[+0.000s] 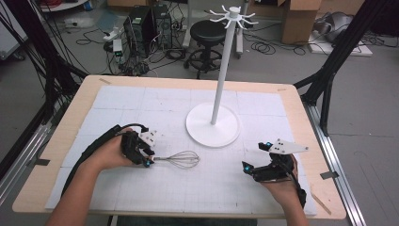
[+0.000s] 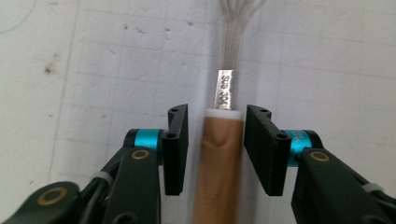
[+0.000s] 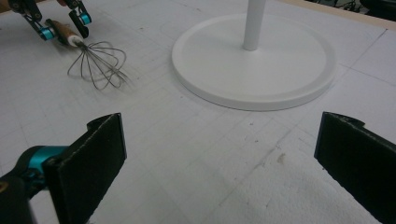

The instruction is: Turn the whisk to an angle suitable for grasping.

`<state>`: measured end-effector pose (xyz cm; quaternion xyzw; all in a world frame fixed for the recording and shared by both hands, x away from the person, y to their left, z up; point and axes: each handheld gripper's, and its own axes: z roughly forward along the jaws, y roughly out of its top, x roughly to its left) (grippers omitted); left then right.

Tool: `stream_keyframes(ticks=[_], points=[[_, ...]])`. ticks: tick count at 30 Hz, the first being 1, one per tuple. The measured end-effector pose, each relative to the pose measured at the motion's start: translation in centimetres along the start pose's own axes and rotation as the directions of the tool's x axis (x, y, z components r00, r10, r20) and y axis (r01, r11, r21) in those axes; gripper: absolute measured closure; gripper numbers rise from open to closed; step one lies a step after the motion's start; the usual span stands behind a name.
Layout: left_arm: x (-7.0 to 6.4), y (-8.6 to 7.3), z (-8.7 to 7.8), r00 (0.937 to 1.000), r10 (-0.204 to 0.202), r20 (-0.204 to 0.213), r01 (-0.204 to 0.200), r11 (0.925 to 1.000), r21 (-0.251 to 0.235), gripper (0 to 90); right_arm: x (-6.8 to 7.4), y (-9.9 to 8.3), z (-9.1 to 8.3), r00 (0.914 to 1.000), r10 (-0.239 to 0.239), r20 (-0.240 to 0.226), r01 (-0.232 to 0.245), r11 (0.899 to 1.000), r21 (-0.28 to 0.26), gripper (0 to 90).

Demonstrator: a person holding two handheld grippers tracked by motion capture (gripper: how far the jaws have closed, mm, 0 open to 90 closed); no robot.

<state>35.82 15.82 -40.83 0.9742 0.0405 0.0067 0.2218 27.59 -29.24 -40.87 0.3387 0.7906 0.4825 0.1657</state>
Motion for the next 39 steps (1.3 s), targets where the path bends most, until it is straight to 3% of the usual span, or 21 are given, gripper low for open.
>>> stream_keyframes(ticks=[7,13,22,26,28,39], points=[[0.1,-1.4,-1.3,0.9977,-0.064,0.020,0.065,0.9941,-0.086,51.8,0.0,-0.1,0.1,1.0000,0.001,-0.001,-0.001,1.000,0.004,1.3],[0.0,-2.5,-1.7,0.9957,-0.084,0.040,0.088,0.9889,-0.120,49.9,0.0,-0.1,0.1,1.0000,0.000,-0.001,0.000,1.000,0.005,1.3],[0.4,-3.6,-1.0,0.9921,-0.110,0.061,0.114,0.9905,-0.077,55.6,0.0,-0.1,0.2,1.0000,0.004,-0.002,-0.004,1.000,0.009,1.3],[0.2,-3.3,-0.7,0.9961,-0.069,0.055,0.072,0.9963,-0.048,64.8,-0.1,-0.2,0.3,1.0000,0.004,-0.002,-0.004,1.000,0.012,1.3],[0.1,-3.2,-0.5,0.9963,-0.060,0.062,0.064,0.9963,-0.058,67.4,-0.1,-0.2,0.3,1.0000,0.004,-0.002,-0.004,1.000,0.011,1.3],[-0.5,-2.1,0.1,0.9988,-0.015,0.047,0.019,0.9964,-0.083,69.2,-0.2,-0.2,0.1,1.0000,0.006,0.002,-0.006,1.000,0.007,1.3]])
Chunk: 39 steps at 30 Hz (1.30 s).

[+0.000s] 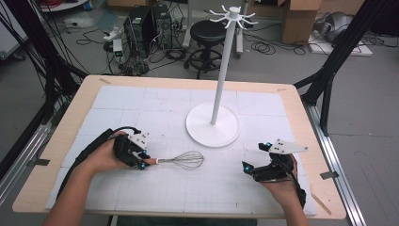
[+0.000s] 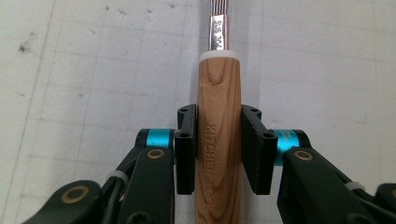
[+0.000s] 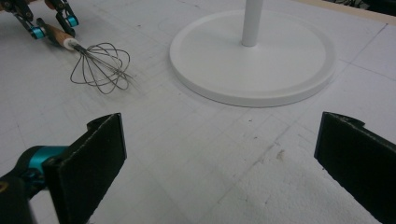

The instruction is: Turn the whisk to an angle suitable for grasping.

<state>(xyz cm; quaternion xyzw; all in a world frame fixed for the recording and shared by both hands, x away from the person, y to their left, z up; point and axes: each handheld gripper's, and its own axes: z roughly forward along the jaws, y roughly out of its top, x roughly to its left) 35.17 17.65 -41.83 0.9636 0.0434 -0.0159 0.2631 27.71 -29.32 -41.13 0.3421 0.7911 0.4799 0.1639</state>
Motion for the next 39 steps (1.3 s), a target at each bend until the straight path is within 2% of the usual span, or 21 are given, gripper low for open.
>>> stream_keyframes(ticks=[4,9,18,26,39], points=[[0.0,0.6,0.4,0.9999,0.012,0.003,-0.012,0.9999,-0.012,69.2,0.0,0.0,0.0,1.0000,-0.002,0.000,0.002,1.000,-0.003,1.3],[-0.1,2.1,1.3,0.9994,0.034,0.002,-0.034,0.9993,-0.015,69.2,0.0,0.1,0.0,1.0000,-0.004,-0.001,0.004,1.000,-0.003,1.3],[-0.3,4.5,3.0,0.9976,0.069,0.006,-0.068,0.9964,-0.050,69.3,-0.1,0.1,-0.3,1.0000,0.001,0.002,-0.001,1.000,-0.012,1.3],[-0.6,7.9,5.0,0.9927,0.120,0.014,-0.119,0.9916,-0.052,69.3,-0.2,0.2,-0.6,1.0000,0.004,0.003,-0.004,1.000,-0.023,1.3],[-0.9,11.2,7.1,0.9893,0.145,0.012,-0.144,0.9859,-0.086,69.5,-0.4,0.3,-1.1,1.0000,0.004,0.005,-0.004,0.999,-0.036,1.3]])
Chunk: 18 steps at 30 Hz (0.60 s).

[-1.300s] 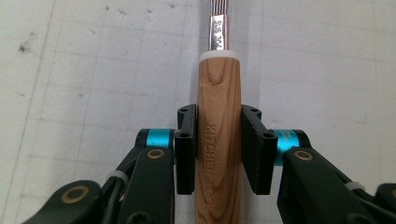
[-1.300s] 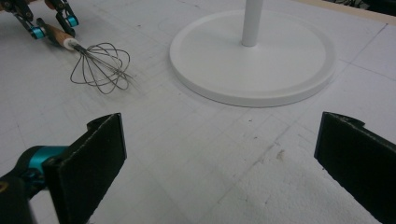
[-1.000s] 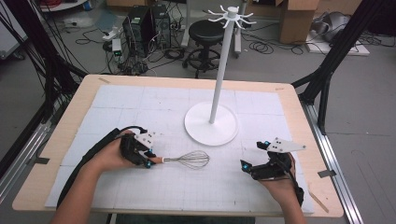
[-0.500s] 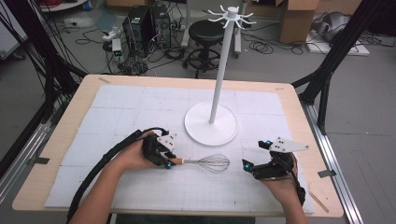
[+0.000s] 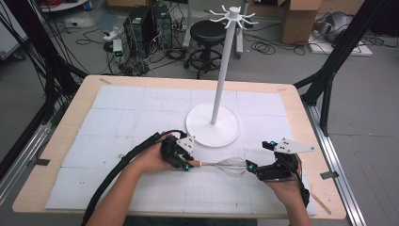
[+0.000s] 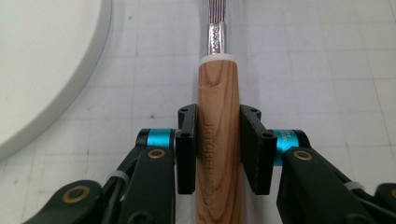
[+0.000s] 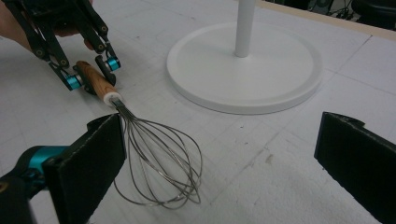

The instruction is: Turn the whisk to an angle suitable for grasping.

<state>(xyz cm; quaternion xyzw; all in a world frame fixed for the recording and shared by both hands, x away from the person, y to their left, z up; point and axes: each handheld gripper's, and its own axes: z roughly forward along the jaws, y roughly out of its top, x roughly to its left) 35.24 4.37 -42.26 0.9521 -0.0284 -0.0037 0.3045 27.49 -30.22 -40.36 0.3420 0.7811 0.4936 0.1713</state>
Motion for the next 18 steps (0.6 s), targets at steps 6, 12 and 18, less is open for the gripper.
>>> stream_keyframes(ticks=[6,12,18], points=[[0.1,0.5,0.4,1.0000,-0.001,0.006,0.001,1.0000,-0.007,69.2,-0.1,0.0,-0.3,1.0000,0.001,0.007,-0.001,1.000,-0.005,1.3],[0.2,0.2,-0.4,0.9992,-0.036,0.019,0.036,0.9987,-0.036,55.3,0.0,0.0,-0.1,1.0000,0.001,0.002,-0.001,1.000,-0.003,1.3],[-0.2,-0.3,-2.2,0.9978,-0.059,0.030,0.062,0.9921,-0.109,47.3,0.0,0.0,-0.2,1.0000,0.002,0.005,-0.002,1.000,-0.004,1.3]])
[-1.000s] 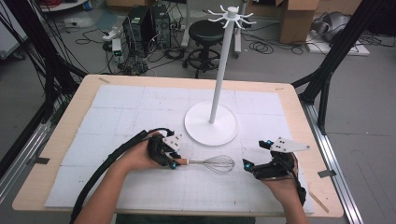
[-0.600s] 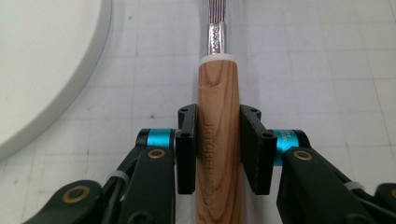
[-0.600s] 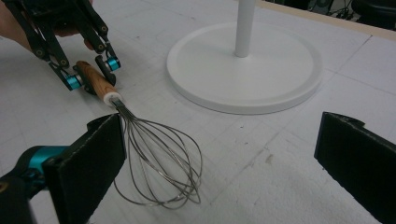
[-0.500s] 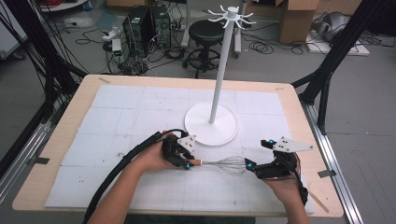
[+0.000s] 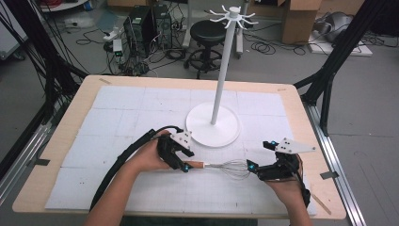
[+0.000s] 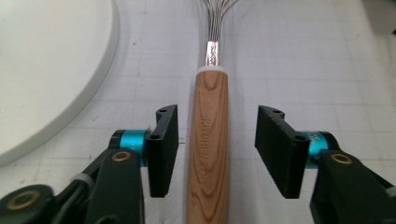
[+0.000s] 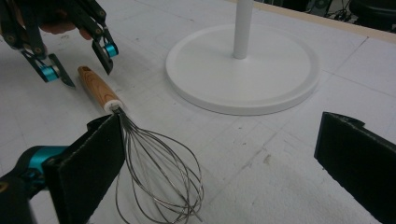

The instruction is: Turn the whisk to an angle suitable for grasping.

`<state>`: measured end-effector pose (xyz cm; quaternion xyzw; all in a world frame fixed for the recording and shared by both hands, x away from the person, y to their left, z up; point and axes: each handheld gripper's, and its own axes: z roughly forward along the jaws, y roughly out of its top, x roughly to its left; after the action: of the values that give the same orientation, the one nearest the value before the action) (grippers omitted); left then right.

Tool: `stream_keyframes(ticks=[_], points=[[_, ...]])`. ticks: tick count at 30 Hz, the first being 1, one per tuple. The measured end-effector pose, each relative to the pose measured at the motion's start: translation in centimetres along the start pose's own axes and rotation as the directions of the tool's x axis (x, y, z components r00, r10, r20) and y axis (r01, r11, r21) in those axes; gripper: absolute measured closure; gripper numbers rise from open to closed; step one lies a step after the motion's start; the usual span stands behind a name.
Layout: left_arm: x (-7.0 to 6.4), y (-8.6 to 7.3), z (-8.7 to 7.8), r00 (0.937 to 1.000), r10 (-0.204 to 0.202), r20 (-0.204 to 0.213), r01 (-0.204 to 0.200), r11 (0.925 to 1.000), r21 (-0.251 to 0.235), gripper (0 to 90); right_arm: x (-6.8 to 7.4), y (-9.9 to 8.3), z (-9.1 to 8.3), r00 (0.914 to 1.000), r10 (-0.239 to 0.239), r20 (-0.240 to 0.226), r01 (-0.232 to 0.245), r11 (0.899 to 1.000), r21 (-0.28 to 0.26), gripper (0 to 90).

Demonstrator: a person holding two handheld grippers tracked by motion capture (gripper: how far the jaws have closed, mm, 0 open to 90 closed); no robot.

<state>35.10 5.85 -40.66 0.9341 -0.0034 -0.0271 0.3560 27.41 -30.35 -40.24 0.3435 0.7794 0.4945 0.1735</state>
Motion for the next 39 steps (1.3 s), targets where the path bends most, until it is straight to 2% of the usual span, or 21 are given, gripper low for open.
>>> stream_keyframes(ticks=[4,7,11,13,14,16,18,22,23,31,39], points=[[-0.2,-0.8,-1.8,0.9994,-0.025,-0.024,0.023,0.9967,-0.077,42.2,0.0,0.0,0.0,1.0000,-0.002,0.000,0.002,1.000,0.002,1.3],[-0.4,-1.8,-3.3,0.9975,-0.050,-0.051,0.043,0.9900,-0.134,37.9,0.0,0.0,0.0,1.0000,-0.005,0.000,0.005,1.000,0.000,1.3],[-0.6,-3.3,-5.0,0.9932,-0.086,-0.078,0.070,0.9791,-0.191,34.1,0.0,0.0,0.1,1.0000,0.000,0.001,0.000,1.000,0.002,1.3],[-0.9,-4.1,-5.6,0.9906,-0.102,-0.092,0.079,0.9721,-0.221,32.4,0.0,0.0,0.1,1.0000,0.000,0.001,0.000,1.000,0.003,1.3],[-1.1,-4.5,-5.8,0.9884,-0.116,-0.098,0.089,0.9657,-0.244,29.7,0.0,-0.1,0.1,1.0000,0.000,0.002,0.000,1.000,0.006,1.3],[-1.4,-5.3,-6.3,0.9864,-0.122,-0.111,0.090,0.9620,-0.258,28.5,0.0,-0.1,0.1,1.0000,0.003,0.001,-0.003,1.000,0.007,1.3],[-1.4,-5.8,-6.8,0.9816,-0.144,-0.125,0.107,0.9579,-0.267,27.2,0.0,-0.1,0.2,1.0000,0.002,0.002,-0.002,1.000,0.008,1.3],[-1.4,-6.6,-7.7,0.9731,-0.175,-0.149,0.122,0.9425,-0.311,24.7,0.2,0.0,0.3,1.0000,-0.004,-0.003,0.004,1.000,0.010,1.3],[-1.5,-6.7,-7.8,0.9702,-0.184,-0.158,0.127,0.9409,-0.314,22.8,0.2,0.0,0.3,1.0000,-0.008,-0.004,0.008,1.000,0.010,1.3],[-1.6,-7.5,-8.7,0.9582,-0.207,-0.198,0.132,0.9329,-0.335,16.4,-0.1,-0.1,-0.2,1.0000,0.001,0.000,-0.001,1.000,-0.001,1.3],[-1.8,-8.1,-9.4,0.9495,-0.223,-0.221,0.133,0.9229,-0.361,10.7,-0.1,-0.1,0.1,1.0000,0.003,-0.005,-0.003,1.000,0.005,1.3]])
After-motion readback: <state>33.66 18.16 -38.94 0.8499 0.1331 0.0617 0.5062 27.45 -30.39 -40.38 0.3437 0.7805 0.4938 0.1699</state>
